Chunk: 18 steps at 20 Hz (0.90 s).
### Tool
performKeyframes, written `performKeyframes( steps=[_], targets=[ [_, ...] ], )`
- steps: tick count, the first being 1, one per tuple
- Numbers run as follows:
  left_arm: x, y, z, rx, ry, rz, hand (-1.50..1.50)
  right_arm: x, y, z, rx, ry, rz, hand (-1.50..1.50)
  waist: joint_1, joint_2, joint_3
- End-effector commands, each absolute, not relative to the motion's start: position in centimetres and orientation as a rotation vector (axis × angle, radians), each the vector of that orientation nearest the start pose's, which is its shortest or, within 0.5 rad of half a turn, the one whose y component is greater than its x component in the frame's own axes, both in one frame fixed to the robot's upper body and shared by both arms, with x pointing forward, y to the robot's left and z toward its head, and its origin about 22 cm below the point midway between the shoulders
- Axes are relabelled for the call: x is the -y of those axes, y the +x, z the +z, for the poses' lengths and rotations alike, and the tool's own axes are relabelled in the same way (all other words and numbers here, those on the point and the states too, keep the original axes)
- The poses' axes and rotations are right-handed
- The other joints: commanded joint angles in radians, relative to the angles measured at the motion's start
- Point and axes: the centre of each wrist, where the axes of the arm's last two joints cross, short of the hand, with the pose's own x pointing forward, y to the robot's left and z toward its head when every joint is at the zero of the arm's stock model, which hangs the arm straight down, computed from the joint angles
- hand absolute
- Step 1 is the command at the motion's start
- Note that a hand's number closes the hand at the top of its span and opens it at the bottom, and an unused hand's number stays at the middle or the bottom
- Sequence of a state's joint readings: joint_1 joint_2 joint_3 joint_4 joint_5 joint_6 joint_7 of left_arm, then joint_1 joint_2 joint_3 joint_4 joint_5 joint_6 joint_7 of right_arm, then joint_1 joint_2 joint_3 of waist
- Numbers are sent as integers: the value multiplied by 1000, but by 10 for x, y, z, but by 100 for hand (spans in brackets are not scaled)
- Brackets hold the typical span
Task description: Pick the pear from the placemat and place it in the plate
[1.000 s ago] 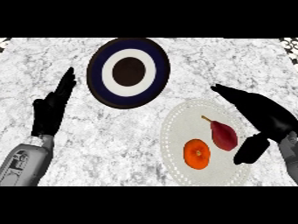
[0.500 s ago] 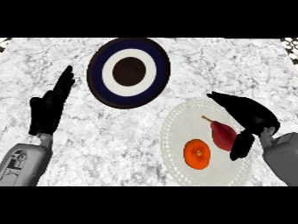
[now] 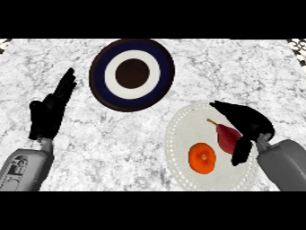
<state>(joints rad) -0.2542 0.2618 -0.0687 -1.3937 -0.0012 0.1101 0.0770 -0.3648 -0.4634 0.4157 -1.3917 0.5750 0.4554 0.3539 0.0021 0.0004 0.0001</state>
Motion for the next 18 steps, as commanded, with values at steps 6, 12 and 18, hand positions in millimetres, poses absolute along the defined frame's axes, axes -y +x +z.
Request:
performKeyframes(
  steps=[6, 12, 18],
  targets=[
    [-259, 315, 50, 1564, 219, -204, 0, 231, 315, 10, 990, -540, 1408, 150, 1, 1, 0],
    [-245, 315, 37, 1567, 227, -244, 0, 223, 320, 16, 1034, -610, 1411, 150, -3, 0, 0],
    [-256, 306, 45, 1562, 217, -207, 0, 215, 315, 7, 969, -693, 1116, 150, -5, -3, 0]
  ],
)
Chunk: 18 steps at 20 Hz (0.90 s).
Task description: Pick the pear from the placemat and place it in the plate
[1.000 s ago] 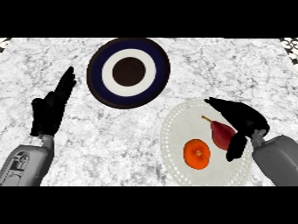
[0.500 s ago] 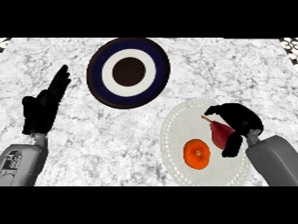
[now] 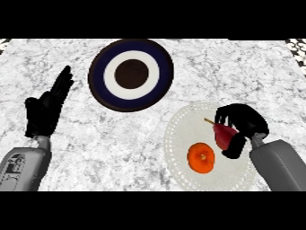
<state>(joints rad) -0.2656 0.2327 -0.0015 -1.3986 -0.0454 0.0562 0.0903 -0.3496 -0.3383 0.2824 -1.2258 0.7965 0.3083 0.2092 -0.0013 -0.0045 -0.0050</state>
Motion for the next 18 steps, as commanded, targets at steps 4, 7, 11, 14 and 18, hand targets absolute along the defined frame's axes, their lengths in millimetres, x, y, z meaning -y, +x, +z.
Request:
performKeyframes(
  steps=[4, 7, 11, 14, 18],
  targets=[
    [-272, 298, 37, 1569, 210, -223, 0, 221, 298, -21, 869, -768, 848, 150, 1, 4, 5],
    [-258, 294, 34, 1557, 219, -220, 0, 219, 302, 2, 950, -859, 775, 150, 0, 2, 5],
    [-261, 292, 42, 1546, 222, -212, 0, 215, 306, 36, 1209, -981, 615, 150, 1, -2, 5],
    [-258, 303, 50, 1567, 224, -235, 0, 204, 306, 54, 1403, -1069, 561, 150, -3, 0, 5],
    [-255, 311, 47, 1553, 219, -218, 0, 193, 301, 86, 1591, -1039, 547, 150, -9, 3, 5]
  ],
)
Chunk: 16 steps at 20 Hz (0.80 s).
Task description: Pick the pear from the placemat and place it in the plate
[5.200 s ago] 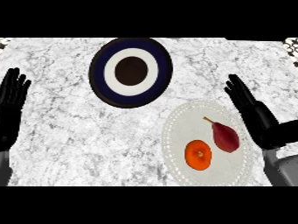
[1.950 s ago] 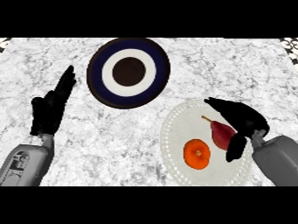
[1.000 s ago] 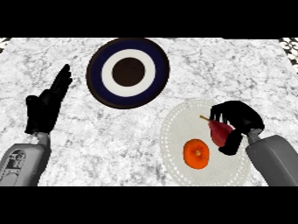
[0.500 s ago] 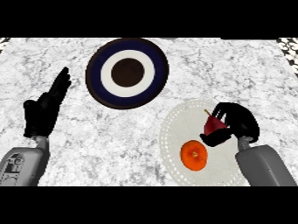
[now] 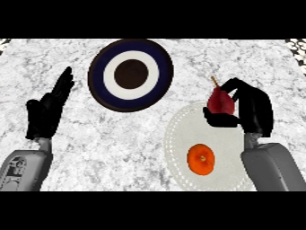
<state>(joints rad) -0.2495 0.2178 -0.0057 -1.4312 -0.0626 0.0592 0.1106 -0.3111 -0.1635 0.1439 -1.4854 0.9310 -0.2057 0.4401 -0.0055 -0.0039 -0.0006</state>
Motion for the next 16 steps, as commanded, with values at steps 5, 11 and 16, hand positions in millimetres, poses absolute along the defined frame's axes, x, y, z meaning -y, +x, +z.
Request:
performKeyframes(
  steps=[5, 11, 16],
  targets=[
    [-237, 292, 38, 1548, 201, -220, 0, 156, 327, 109, 1716, -931, 560, 150, 16, 5, 1],
    [-252, 300, 33, 1560, 207, -244, 0, 103, 356, 137, 1675, -786, 574, 150, 20, 6, 0],
    [-235, 305, 32, 1568, 182, -239, 0, 69, 386, 141, 1681, -735, 572, 150, 42, 12, 0]
  ],
)
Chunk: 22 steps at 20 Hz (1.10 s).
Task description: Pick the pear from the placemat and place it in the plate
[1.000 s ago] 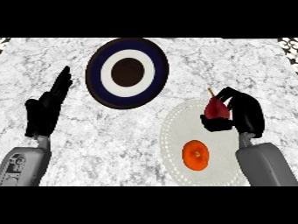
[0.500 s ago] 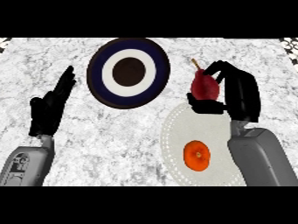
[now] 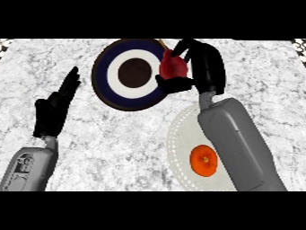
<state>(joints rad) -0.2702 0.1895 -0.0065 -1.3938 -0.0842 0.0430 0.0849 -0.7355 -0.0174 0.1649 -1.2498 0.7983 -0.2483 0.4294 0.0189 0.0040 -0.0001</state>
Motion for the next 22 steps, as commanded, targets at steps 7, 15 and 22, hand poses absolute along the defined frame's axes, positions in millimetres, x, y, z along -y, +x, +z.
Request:
performKeyframes(
  steps=[7, 15, 22],
  targets=[
    [-246, 308, 49, 1589, 187, -269, 0, 50, 417, 120, 1591, -789, 674, 150, 38, 10, 0],
    [-227, 315, 45, 1607, 145, -295, 0, 50, 423, 89, 1387, -748, 650, -150, 89, 24, 0],
    [-216, 320, 44, 1608, 144, -325, 0, 54, 429, 86, 1421, -645, 559, -150, 112, 33, 0]
  ],
)
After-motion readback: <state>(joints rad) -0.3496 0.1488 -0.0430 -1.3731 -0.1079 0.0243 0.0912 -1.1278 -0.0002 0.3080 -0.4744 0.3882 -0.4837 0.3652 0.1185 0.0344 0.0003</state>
